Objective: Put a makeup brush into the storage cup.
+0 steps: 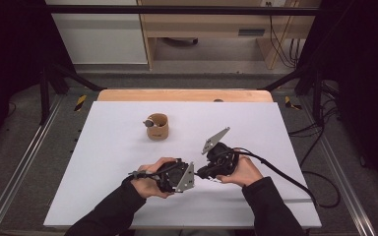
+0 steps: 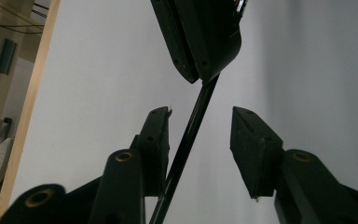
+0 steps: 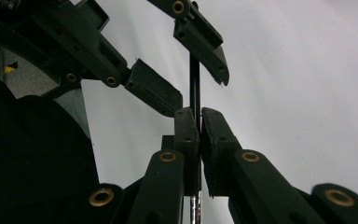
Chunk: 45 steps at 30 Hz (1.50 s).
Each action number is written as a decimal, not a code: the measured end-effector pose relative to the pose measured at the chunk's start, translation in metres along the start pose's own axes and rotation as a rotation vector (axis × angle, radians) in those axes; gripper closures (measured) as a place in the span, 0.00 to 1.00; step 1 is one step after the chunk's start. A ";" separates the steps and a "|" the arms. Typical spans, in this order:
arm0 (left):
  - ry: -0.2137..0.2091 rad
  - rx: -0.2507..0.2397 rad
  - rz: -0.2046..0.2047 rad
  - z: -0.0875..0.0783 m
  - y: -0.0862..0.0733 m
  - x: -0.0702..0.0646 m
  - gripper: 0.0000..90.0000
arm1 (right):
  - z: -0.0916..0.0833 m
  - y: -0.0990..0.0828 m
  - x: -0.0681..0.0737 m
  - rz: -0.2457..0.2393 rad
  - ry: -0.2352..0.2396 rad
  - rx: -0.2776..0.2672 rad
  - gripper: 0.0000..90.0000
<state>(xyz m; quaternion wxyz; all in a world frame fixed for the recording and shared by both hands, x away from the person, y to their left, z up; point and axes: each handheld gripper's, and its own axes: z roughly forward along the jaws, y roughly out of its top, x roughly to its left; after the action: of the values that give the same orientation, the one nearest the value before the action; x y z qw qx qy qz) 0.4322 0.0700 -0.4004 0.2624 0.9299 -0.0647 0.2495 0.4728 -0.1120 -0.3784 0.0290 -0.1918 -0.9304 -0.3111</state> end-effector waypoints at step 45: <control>-0.023 0.055 0.133 0.004 0.002 -0.010 0.94 | 0.007 -0.001 0.002 -0.016 0.037 0.014 0.94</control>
<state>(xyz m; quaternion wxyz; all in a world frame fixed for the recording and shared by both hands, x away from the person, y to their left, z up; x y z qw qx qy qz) 0.4250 0.0660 -0.4073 0.2186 0.9332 -0.1225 0.2574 0.4713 -0.1083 -0.3847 0.0452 -0.1784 -0.9333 -0.3083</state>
